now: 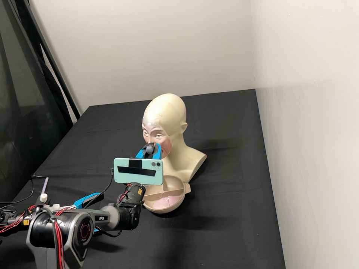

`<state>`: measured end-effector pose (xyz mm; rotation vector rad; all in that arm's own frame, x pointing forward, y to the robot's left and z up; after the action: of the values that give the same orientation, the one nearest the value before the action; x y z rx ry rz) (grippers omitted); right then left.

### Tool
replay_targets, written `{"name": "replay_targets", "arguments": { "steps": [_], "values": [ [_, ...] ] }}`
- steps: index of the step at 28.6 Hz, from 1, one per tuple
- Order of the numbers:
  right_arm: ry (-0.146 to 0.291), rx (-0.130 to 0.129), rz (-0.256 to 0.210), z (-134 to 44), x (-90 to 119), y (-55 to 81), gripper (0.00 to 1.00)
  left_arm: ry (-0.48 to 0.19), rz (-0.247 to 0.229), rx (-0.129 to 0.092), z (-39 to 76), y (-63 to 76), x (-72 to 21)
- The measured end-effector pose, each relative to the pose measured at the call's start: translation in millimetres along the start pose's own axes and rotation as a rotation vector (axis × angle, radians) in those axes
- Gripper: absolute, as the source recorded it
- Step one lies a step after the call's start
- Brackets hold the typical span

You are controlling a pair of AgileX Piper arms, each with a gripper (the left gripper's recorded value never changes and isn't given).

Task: Feed the grandma with a spoon

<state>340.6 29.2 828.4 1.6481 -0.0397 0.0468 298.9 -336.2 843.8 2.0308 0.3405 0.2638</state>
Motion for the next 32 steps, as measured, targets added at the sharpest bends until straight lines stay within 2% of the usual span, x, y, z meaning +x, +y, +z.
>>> {"name": "replay_targets", "arguments": {
  "steps": [4, 14, 32],
  "values": [
    [-0.016, -0.004, -0.008, 3.4, 1.9, -4.6, 0.0, 0.0, 0.0, 0.0, 0.0, 0.0, 0.0],
    [-0.003, -0.008, -0.041, -3.7, 4.4, -14.1, 0.0, -0.002, 0.009, 0.0, 0.5, 2.3, 2.1],
    [-0.004, -0.004, -0.043, -7.5, 10.3, -13.6, 0.0, 0.001, -0.002, 0.0, -0.5, -1.1, 3.6]
  ]
}}
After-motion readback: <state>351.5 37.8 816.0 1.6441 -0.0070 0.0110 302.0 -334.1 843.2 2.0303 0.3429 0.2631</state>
